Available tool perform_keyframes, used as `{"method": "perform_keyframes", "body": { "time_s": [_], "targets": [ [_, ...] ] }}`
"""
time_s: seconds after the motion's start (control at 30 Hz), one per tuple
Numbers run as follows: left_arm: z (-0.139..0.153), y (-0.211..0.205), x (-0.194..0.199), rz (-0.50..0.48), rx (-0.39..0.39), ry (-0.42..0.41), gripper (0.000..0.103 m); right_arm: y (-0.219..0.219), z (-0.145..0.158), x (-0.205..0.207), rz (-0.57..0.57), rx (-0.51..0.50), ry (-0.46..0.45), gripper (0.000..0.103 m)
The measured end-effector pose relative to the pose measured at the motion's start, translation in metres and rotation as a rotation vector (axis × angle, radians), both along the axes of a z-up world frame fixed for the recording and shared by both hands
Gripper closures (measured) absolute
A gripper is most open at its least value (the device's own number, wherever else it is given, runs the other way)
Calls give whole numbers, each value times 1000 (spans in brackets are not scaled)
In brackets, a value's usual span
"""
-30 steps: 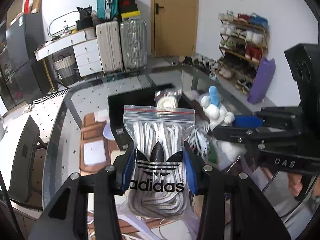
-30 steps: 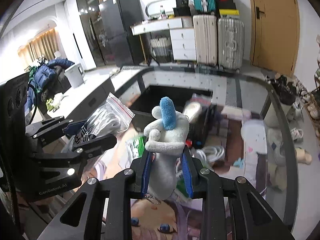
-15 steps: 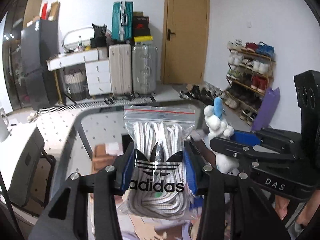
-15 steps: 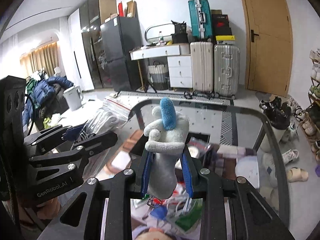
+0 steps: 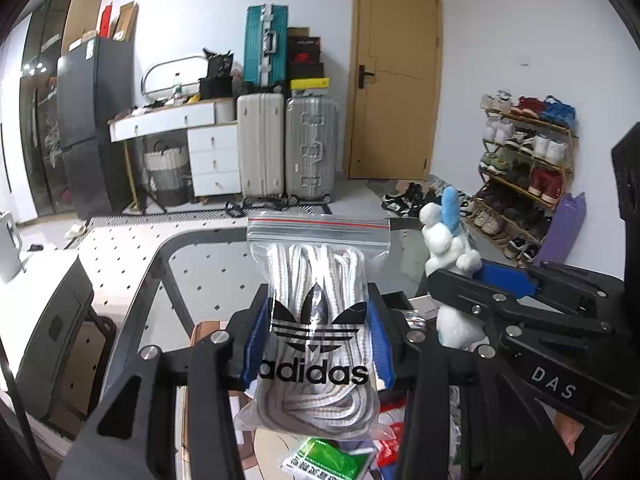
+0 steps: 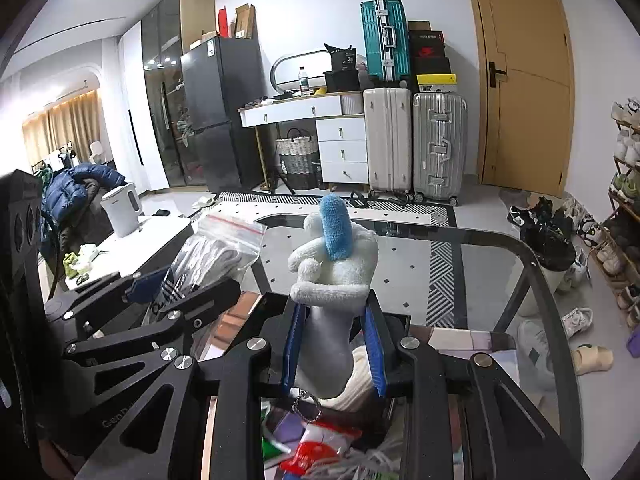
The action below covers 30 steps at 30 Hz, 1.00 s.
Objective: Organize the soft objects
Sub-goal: 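Carry the lace bag and plush toy into the black box and release both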
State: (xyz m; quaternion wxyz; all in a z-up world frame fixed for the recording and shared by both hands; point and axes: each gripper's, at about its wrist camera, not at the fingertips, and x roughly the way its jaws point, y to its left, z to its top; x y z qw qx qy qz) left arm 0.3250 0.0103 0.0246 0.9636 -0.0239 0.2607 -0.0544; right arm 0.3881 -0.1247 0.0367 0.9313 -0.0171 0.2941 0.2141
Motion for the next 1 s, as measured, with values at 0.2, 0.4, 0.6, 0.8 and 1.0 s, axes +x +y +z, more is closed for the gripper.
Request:
{"method": "perform_keyframes", "body": {
  "time_s": [0.2,0.4,0.6,0.8,1.0],
  "targets": [
    [-21,3,26,33,-9,65,60,8,-24,35,-15,-10,40,75],
    [-52,1,51,35,-8,147,60,10,-56,62,-28,-33,119,75],
    [-73,-5,67,29,6,221,60,10,-89,73,-26,-82,218,75],
    [-80,-13,68,10,18,246,59,6,-107,73,-29,-87,281,75],
    [-85,-14,71,2,12,278,58,1,-112,72,-28,-68,306,75]
  ]
}}
